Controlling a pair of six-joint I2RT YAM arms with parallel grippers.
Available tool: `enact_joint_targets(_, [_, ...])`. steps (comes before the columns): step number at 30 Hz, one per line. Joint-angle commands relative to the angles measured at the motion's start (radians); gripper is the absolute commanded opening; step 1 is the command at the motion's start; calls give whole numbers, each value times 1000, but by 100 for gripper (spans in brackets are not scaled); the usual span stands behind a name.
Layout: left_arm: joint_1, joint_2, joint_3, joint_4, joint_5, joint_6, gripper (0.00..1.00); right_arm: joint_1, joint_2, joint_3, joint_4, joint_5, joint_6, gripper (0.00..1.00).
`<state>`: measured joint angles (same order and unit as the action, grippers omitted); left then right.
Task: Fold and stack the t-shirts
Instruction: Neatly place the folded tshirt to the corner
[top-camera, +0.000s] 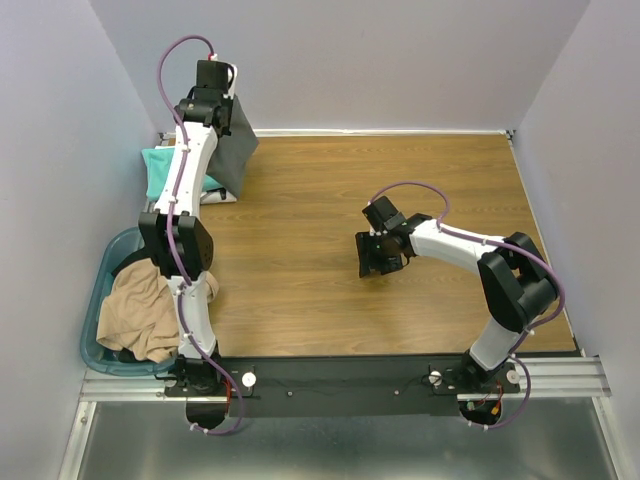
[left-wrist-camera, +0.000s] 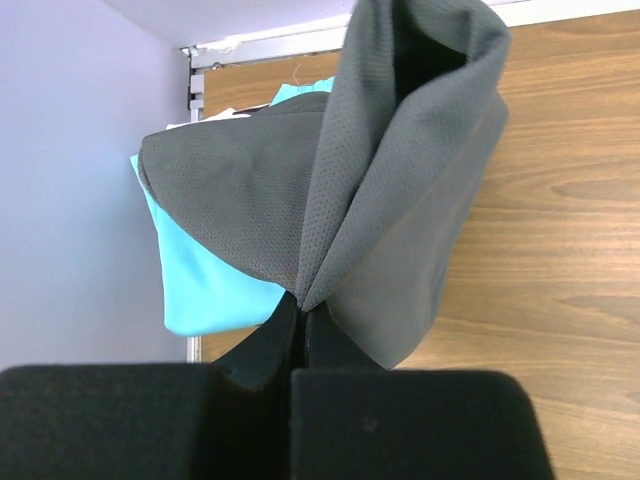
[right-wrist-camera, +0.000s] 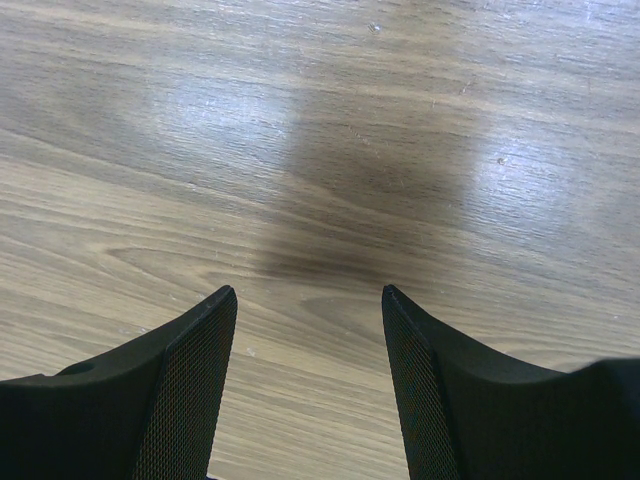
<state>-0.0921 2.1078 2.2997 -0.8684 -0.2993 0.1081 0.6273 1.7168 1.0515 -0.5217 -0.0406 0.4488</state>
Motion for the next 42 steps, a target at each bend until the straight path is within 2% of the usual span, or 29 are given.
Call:
enact_joint_targets(1, [32, -32, 32, 16, 34, 7, 0, 3, -3, -10, 5, -15, 18, 67])
enact_joint_targets(12, [114, -26, 58, 40, 158, -4, 0, 5, -6, -18, 9, -21, 30, 67])
enact_joint_targets(25, [163, -11, 86, 60, 235, -42, 0, 5, -6, -25, 12, -22, 36, 67])
enact_joint_targets(42, [262, 92, -17, 134, 325, -76, 0, 5, -2, -28, 12, -27, 37, 67])
